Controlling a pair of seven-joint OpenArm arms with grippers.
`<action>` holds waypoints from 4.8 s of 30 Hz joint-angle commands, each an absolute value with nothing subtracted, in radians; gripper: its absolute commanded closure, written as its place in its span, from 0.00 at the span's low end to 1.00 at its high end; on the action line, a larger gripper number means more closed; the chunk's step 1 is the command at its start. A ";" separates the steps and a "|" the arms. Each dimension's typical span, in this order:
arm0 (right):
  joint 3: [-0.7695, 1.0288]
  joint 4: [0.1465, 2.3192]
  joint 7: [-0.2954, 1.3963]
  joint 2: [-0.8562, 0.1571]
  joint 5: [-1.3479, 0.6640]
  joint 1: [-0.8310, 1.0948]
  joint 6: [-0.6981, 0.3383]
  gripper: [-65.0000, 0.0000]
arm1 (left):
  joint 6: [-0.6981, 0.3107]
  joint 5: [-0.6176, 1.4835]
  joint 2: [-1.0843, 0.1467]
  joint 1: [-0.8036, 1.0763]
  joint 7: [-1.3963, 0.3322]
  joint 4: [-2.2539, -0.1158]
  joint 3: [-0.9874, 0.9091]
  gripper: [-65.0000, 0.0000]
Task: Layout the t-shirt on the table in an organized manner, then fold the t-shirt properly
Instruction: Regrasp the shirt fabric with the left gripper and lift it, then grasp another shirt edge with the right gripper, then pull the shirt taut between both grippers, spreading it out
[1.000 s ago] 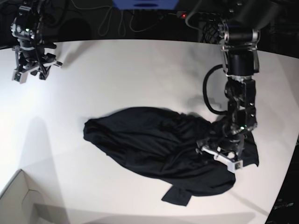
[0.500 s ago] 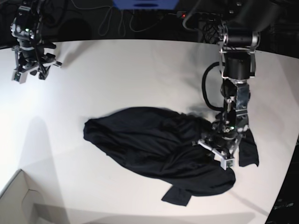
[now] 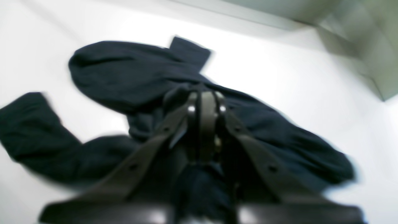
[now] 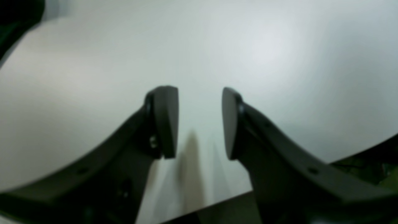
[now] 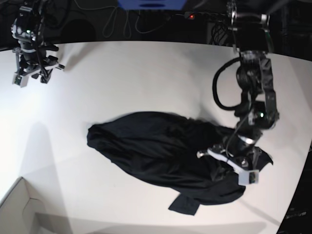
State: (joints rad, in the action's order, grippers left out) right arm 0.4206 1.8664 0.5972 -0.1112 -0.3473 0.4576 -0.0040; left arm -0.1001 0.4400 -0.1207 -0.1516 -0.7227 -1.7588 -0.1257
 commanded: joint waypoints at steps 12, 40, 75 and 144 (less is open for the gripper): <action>0.427 1.894 0.565 -0.127 -0.360 0.456 -0.005 0.63 | -0.292 0.687 -0.354 0.194 -0.750 -1.989 -0.341 1.00; -0.151 1.790 0.573 -0.125 -0.354 0.153 -0.177 0.46 | -0.661 0.481 -0.346 0.271 -0.762 -1.790 -0.691 1.00; -0.398 1.349 0.559 -0.008 -0.357 -0.206 -0.179 0.48 | -0.659 0.481 -0.271 0.311 -0.762 -1.788 -0.693 1.00; 0.045 1.860 0.467 -0.220 -0.355 0.608 -0.179 1.00 | -0.645 0.479 -0.231 -0.317 -0.746 -1.221 -0.645 0.36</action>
